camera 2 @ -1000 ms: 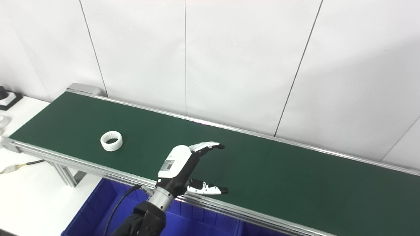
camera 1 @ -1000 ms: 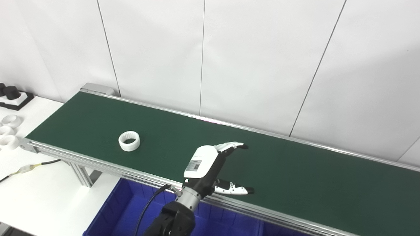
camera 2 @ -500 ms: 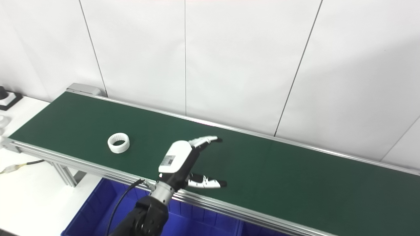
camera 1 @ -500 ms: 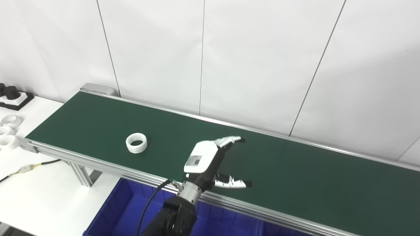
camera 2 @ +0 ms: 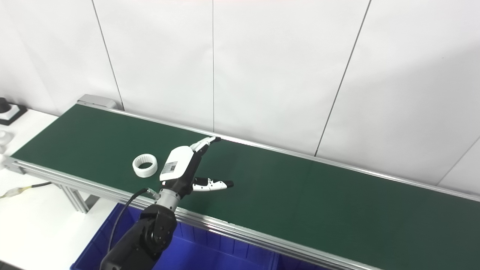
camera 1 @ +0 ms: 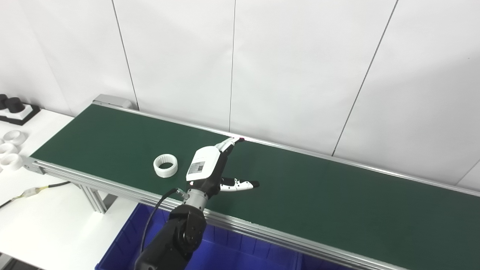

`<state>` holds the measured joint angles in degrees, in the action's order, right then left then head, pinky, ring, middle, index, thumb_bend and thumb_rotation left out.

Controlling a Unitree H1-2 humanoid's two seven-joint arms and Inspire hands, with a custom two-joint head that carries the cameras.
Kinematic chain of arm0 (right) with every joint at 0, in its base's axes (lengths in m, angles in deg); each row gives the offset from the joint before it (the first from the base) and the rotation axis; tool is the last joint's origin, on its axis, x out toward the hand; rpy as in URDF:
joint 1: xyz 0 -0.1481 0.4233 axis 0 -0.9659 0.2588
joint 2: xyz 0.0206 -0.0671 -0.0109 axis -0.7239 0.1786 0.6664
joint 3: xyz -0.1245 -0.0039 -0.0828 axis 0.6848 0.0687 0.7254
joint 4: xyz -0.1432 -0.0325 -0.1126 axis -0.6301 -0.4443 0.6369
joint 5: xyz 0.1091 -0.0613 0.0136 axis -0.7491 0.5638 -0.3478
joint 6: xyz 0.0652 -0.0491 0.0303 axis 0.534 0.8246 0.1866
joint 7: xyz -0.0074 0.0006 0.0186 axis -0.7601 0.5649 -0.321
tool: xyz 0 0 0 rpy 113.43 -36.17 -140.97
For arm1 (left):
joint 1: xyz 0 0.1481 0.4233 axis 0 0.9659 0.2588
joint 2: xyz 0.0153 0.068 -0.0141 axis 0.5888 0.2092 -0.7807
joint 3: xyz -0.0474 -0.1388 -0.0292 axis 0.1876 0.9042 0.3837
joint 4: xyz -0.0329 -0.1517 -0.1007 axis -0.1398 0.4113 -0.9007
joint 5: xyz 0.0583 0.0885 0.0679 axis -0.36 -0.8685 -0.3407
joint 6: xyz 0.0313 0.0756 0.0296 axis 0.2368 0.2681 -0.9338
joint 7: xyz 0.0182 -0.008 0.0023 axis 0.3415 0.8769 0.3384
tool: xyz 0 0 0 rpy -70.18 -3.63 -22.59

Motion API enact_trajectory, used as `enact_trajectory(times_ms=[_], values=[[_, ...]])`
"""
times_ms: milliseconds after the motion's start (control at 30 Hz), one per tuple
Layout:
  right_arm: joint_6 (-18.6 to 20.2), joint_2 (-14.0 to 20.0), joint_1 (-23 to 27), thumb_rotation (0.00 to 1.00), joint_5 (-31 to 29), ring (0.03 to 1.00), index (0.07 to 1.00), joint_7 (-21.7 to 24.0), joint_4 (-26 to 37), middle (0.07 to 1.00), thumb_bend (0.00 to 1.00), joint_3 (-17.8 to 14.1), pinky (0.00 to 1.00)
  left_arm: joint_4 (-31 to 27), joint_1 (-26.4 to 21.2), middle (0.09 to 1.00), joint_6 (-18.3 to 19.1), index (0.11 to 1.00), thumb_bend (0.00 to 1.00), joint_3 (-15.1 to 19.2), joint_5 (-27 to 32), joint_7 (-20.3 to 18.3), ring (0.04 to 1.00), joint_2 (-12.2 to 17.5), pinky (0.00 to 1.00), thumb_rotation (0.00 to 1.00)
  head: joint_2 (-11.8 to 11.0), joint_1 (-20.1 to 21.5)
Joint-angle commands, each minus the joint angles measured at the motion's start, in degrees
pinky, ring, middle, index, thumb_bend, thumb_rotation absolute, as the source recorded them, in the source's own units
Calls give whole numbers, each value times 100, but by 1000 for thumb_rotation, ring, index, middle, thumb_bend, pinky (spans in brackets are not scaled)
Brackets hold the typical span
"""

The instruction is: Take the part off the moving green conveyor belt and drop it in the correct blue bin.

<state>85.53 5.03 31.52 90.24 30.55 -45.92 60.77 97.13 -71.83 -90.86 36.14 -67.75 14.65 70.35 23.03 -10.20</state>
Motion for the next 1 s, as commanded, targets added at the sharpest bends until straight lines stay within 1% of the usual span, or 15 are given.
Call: enact_trajectory(times_ms=[0,100,167,200,300,367,433,600,767,867,967], values=[[-16,7,63,102,34,608,768,-52,143,624,805,-20,548,-26,-331,902,-78,857,808,-7,8,220,865,113,824,474,13,-2],[-39,2,74,89,24,606,764,-66,128,622,808,-20,544,126,-415,904,33,849,810,-16,-34,246,878,178,854,479,11,1],[-40,2,77,89,35,605,765,-71,124,623,807,-16,542,179,-449,909,136,845,815,-25,-73,258,885,204,868,502,15,8],[-49,1,80,91,32,604,765,-80,110,624,807,-18,541,212,-469,909,208,843,812,-24,-93,259,890,222,881,497,7,4],[-95,-1,82,85,-5,603,765,-99,83,623,807,-27,538,232,-494,918,470,847,820,-30,-141,208,906,268,921,524,4,-3],[-92,8,82,84,3,605,766,-94,82,623,805,-25,539,254,-512,920,613,849,822,-51,-152,187,911,307,935,505,5,1],[-74,8,77,83,-16,608,768,-69,98,628,802,-28,539,301,-531,918,713,847,823,-66,-154,192,910,346,942,488,10,6],[-57,15,69,83,-34,610,770,-54,104,630,801,-36,538,407,-562,920,867,848,840,-92,-161,216,922,412,970,492,12,8],[-48,18,63,91,2,612,769,-70,110,630,800,-31,545,343,-568,934,1275,853,847,-146,-207,15,950,485,998,500,15,10],[-109,26,71,80,5,604,766,-105,79,627,805,-27,537,369,-572,932,1360,851,855,-156,-176,28,956,518,1000,498,15,10],[-81,25,68,75,3,603,766,-87,98,626,805,-31,535,386,-578,931,1436,849,857,-143,-125,6,959,542,1000,495,28,20]])
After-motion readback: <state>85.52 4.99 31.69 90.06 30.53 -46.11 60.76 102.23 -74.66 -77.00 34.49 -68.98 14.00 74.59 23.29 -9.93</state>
